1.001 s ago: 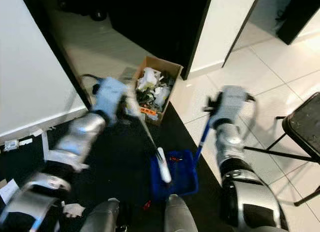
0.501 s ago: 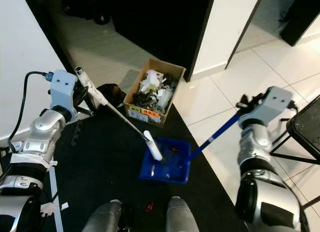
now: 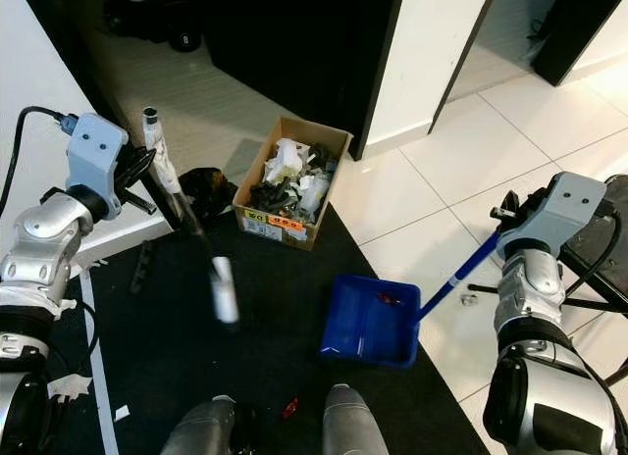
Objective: Sweep floor
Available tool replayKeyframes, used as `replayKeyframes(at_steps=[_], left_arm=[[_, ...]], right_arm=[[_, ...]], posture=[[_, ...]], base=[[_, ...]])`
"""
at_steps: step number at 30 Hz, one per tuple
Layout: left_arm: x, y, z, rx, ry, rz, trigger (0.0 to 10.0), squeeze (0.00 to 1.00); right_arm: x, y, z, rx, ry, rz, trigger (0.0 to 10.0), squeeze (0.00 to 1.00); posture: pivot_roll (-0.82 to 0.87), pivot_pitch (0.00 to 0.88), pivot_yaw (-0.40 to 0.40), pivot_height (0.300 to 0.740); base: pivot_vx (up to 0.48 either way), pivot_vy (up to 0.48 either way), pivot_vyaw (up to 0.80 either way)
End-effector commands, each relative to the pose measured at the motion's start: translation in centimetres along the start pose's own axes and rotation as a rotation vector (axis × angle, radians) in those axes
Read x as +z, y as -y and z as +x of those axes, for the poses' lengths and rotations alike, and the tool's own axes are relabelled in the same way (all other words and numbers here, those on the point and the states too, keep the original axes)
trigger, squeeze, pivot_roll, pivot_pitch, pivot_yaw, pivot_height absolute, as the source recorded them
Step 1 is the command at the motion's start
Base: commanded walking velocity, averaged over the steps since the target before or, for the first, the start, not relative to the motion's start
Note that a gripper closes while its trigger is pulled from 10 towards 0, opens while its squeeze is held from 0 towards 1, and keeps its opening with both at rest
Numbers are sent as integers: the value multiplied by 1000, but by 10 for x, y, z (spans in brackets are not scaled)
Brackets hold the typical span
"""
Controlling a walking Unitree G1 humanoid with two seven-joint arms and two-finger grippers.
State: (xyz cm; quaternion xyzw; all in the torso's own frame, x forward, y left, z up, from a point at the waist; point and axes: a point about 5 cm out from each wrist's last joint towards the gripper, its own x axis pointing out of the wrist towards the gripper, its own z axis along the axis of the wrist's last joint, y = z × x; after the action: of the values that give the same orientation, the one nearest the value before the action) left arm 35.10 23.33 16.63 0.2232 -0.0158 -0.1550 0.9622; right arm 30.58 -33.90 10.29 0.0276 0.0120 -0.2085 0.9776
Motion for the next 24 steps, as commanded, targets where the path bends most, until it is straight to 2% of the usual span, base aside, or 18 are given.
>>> replayKeyframes(at_steps=[1,4,6,7,9,10,13,14,16,17,19,20,21,23,24], left_arm=[[6,-10,-2,18,27,61,10000,0],[3,-6,-3,4,16,64,10000,0],[-6,3,-5,-22,-6,49,10000,0],[-6,3,-5,-22,-6,49,10000,0],[-13,12,-7,-39,-25,27,10000,0],[-13,12,-7,-39,-25,27,10000,0],[-22,30,-9,-79,-45,19,10000,0],[-22,30,-9,-79,-45,19,10000,0],[-23,39,-8,-89,-41,-6,10000,0],[-23,39,-8,-89,-41,-6,10000,0],[-26,47,-7,-85,-45,-76,10000,0],[-26,47,-7,-85,-45,-76,10000,0],[-31,53,-7,-68,-68,-145,10000,0],[-31,53,-7,-68,-68,-145,10000,0],[-33,56,-7,-61,-83,-174,10000,0]], right_arm=[[6,13,-1,-53,30,-15,10000,0],[11,18,0,-79,50,-3,10000,0],[29,25,4,-125,139,52,10000,0],[29,25,4,-125,139,52,10000,0],[51,27,10,-162,227,73,10000,0],[51,27,10,-162,227,73,10000,0],[93,22,23,-212,344,118,10000,0],[93,22,23,-212,344,118,10000,0],[109,6,31,-180,374,176,10000,0],[109,6,31,-180,374,176,10000,0],[115,-22,37,-58,379,186,10000,0],[115,-22,37,-58,379,186,10000,0],[107,-44,38,39,344,141,10000,0],[107,-44,38,39,344,141,10000,0],[101,-50,37,65,321,120,10000,0]], posture=[[-2,19,25,740],[-2,19,25,740],[-1,20,26,740],[-1,20,26,740],[-5,22,28,740],[-5,22,28,740],[-3,21,24,740],[-3,21,24,740],[5,18,17,740],[5,18,17,740],[11,17,10,740],[11,17,10,740],[15,18,6,740],[15,18,6,740],[16,18,5,740]], base=[[0,0,0],[0,0,0],[0,0,0],[0,0,0],[0,0,0],[0,0,0],[0,0,0],[0,0,0],[0,0,0],[0,0,0],[0,0,0],[0,0,0],[0,0,0],[0,0,0],[0,0,0]])
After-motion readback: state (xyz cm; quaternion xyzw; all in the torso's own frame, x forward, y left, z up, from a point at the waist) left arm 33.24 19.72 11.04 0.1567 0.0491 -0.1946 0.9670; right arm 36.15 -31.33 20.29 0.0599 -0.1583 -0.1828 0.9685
